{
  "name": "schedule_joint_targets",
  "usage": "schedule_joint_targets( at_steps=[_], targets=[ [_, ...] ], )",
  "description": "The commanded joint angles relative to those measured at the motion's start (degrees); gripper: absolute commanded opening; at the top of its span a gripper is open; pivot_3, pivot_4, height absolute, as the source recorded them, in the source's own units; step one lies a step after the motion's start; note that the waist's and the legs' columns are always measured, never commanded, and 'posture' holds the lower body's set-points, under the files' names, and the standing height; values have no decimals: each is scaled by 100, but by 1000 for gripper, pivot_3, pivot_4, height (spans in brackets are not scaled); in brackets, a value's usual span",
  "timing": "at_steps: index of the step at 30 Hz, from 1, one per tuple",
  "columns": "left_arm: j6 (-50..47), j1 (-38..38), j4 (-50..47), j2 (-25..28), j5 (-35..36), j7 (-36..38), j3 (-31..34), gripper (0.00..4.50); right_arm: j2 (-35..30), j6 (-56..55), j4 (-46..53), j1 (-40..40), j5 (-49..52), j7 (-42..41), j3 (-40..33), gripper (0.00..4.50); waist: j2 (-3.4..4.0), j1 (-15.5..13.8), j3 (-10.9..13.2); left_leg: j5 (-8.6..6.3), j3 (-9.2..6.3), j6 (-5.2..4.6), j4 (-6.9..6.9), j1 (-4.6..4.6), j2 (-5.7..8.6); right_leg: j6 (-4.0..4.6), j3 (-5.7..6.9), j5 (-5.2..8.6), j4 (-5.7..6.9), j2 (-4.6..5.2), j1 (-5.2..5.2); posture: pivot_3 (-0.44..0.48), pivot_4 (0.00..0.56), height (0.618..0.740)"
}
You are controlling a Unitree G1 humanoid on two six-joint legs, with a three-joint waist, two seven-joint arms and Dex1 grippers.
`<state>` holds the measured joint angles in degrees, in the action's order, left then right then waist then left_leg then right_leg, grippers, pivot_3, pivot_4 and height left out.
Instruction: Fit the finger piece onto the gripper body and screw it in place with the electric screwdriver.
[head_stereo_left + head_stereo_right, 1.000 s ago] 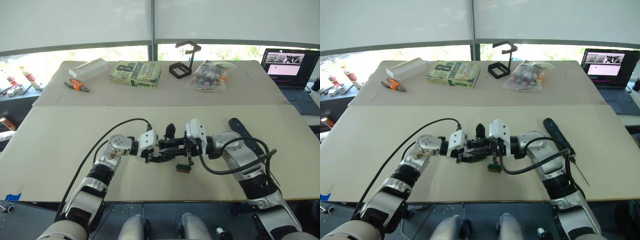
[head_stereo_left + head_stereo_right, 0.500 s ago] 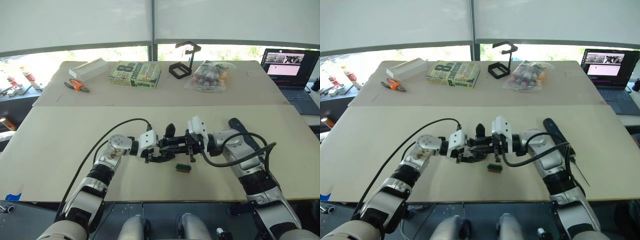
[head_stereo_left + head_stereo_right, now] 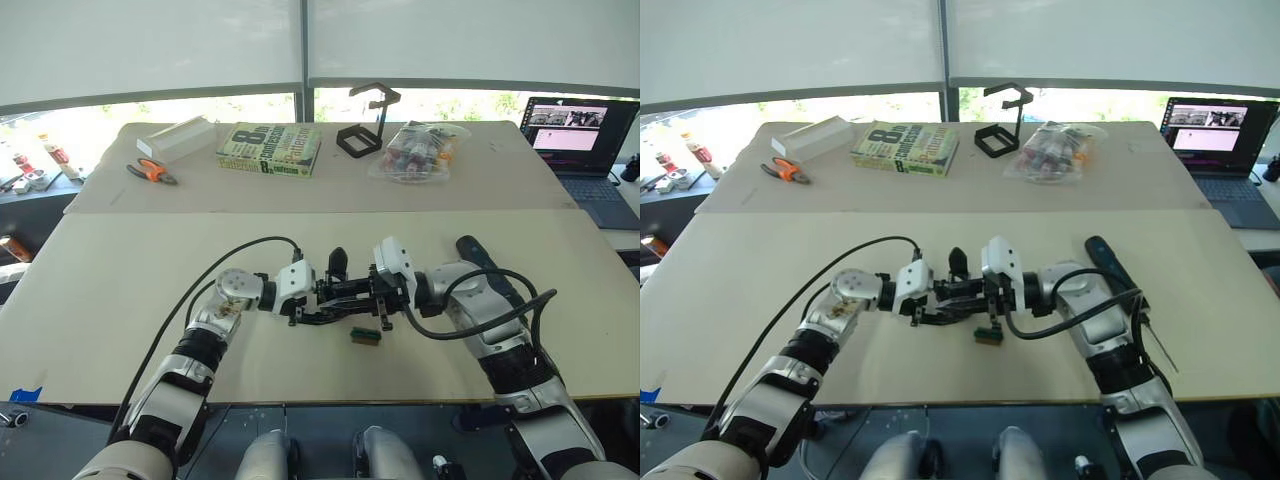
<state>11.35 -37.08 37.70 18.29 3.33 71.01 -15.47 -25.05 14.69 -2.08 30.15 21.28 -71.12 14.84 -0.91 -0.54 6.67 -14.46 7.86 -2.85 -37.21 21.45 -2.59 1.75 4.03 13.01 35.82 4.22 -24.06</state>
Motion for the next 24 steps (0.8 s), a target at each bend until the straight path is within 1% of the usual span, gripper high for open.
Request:
schedule_joint_targets(
  at_steps=[1,5,8,14,20,24],
  targets=[
    [16,-1,-266,-39,55,0,25,2330,55,272,89,145,161,35,-104,391,0,3,0,0,0,0,0,0,0,0,0,0,0,0,0,0,150,740],
    [-1,13,-292,-35,58,6,19,2330,58,609,217,386,427,126,-356,391,0,3,0,0,0,0,0,6,0,1,-1,0,3,1,-8,0,150,740],
    [-1,23,-298,-35,50,10,12,2330,61,516,78,447,333,130,-354,391,0,1,0,0,1,0,0,8,0,1,-1,-1,3,1,-9,0,150,740],
    [-5,4,-289,-36,43,8,11,2330,31,298,59,234,116,15,-160,391,0,-2,0,0,1,0,0,9,0,1,2,0,0,1,-8,0,150,740],
    [-8,-5,-288,-30,48,3,20,2330,76,274,98,104,13,76,-84,391,0,1,0,0,1,0,0,7,0,1,0,0,2,1,-8,0,150,740],
    [-11,-3,-291,-27,57,16,22,2330,89,127,-111,87,-170,136,-59,391,0,2,0,0,1,0,0,6,0,1,0,0,2,1,-7,0,150,740]
  ],
)
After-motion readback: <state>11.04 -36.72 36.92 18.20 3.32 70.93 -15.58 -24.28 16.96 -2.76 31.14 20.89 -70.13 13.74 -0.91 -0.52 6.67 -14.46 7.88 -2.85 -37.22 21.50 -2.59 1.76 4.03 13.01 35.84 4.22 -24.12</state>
